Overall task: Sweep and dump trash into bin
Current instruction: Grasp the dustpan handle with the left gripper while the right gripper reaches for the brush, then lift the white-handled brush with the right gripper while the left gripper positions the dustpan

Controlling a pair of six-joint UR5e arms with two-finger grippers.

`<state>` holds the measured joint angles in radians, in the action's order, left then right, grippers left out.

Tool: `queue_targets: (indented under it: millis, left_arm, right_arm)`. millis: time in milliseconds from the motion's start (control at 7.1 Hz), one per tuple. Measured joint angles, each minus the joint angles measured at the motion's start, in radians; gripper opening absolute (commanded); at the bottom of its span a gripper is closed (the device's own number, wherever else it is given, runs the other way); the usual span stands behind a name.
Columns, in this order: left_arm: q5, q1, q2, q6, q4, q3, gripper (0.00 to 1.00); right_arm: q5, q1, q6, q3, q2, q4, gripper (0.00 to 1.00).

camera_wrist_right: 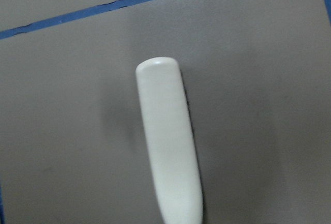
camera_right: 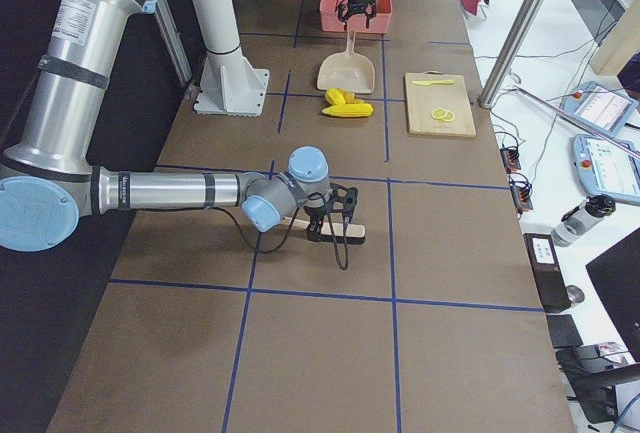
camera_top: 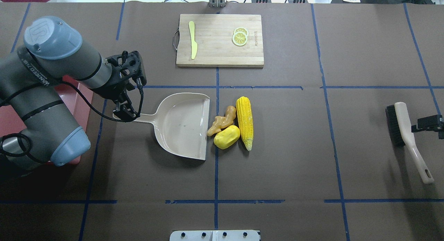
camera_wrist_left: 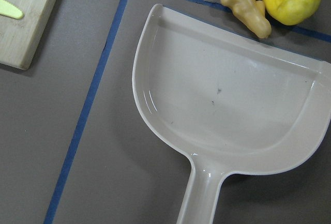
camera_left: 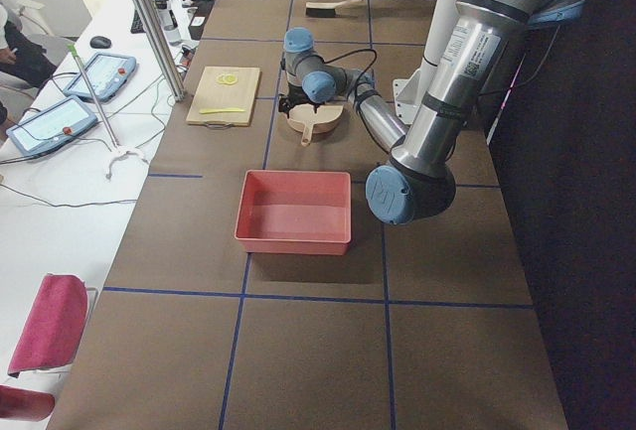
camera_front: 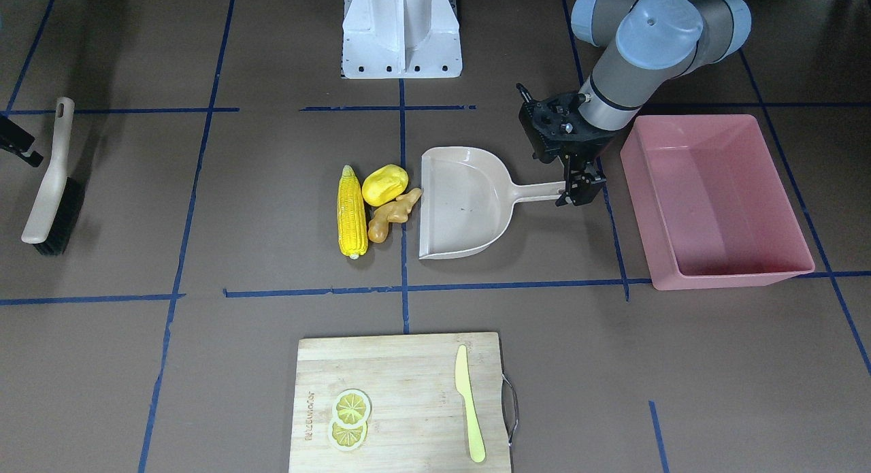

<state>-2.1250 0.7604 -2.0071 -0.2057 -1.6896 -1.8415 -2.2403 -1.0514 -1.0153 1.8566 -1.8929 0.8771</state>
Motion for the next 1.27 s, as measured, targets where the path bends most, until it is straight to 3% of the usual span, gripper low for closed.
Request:
queue_targets:
  millis: [282, 704, 845, 985, 1126, 1267]
  left_arm:
    - [0.0, -0.006, -0.006, 0.001, 0.0, 0.006, 1.0]
    - [0.0, -0.009, -0.016, 0.001, 0.0, 0.011, 1.0]
    - [0.001, -0.009, -0.017, 0.0, -0.001, 0.011, 1.0]
    - [0.005, -0.009, -0.017, -0.001, -0.005, 0.011, 1.0]
    - [0.016, -0.009, -0.017, -0.002, -0.008, 0.011, 1.0]
    - [0.025, -0.008, -0.016, -0.004, -0.009, 0.011, 1.0]
  right_arm:
    - [0.052, 0.098, -0.105, 0.04, -0.039, -0.015, 0.99]
    - [0.111, 0.194, -0.121, 0.037, -0.114, -0.017, 0.96]
    - [0.126, 0.22, -0.123, 0.03, -0.113, -0.018, 0.81]
    - [0.133, 0.237, -0.125, 0.026, -0.108, -0.018, 0.46]
    - [0.135, 0.248, -0.126, 0.024, -0.101, -0.018, 0.2]
    - [0.135, 0.255, -0.122, 0.023, -0.098, -0.02, 0.02]
